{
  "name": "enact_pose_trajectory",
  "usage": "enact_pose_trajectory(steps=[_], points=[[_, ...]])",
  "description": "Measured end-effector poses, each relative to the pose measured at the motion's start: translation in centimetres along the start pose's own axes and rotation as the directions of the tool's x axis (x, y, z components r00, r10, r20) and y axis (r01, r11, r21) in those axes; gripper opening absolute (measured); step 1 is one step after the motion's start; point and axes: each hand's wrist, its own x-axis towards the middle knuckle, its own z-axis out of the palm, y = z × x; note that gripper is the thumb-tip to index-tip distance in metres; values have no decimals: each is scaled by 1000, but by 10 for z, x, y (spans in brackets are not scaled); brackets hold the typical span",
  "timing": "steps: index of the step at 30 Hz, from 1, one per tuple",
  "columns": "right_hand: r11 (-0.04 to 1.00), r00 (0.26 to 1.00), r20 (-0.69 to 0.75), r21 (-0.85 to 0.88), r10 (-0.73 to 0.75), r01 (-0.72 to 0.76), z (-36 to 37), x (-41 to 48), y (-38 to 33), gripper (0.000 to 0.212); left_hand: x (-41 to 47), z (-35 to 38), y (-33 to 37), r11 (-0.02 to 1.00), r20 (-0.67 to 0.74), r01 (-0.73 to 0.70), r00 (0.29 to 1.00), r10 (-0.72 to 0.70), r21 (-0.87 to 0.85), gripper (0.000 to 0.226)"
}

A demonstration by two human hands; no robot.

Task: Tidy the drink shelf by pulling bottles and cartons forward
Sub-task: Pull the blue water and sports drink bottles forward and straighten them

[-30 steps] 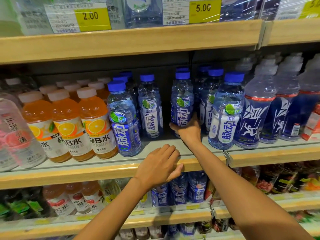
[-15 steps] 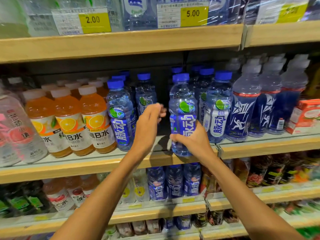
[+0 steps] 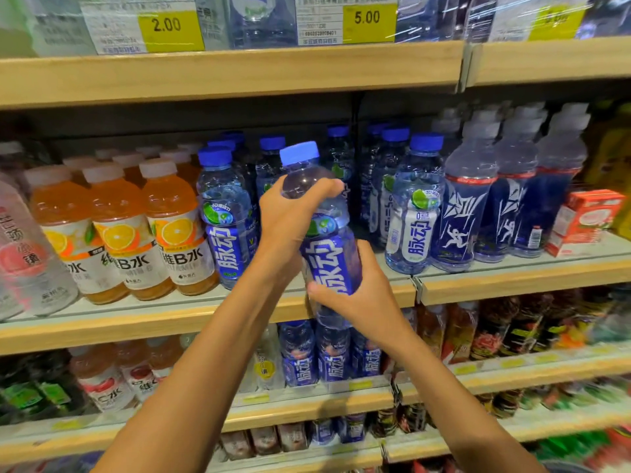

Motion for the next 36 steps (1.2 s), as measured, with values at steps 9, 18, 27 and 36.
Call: enact_pose_trajectory(steps=[9, 18, 27, 36], points=[[549, 681, 726, 610, -98, -571, 5, 0, 10, 87, 19, -21, 5, 762, 750, 486, 662, -2, -427, 59], [761, 880, 445, 509, 167, -402, 5, -4, 1, 57, 26, -44, -16, 860, 649, 379, 757, -77, -340, 73], [995, 988, -140, 74, 71, -61, 14, -3, 0, 35, 8, -40, -12, 973, 115, -4, 993, -23, 230, 39], [938, 947, -306, -345, -96, -17, 33, -19, 0, 77, -5, 3, -8, 986, -247, -91, 961, 123, 138, 33]])
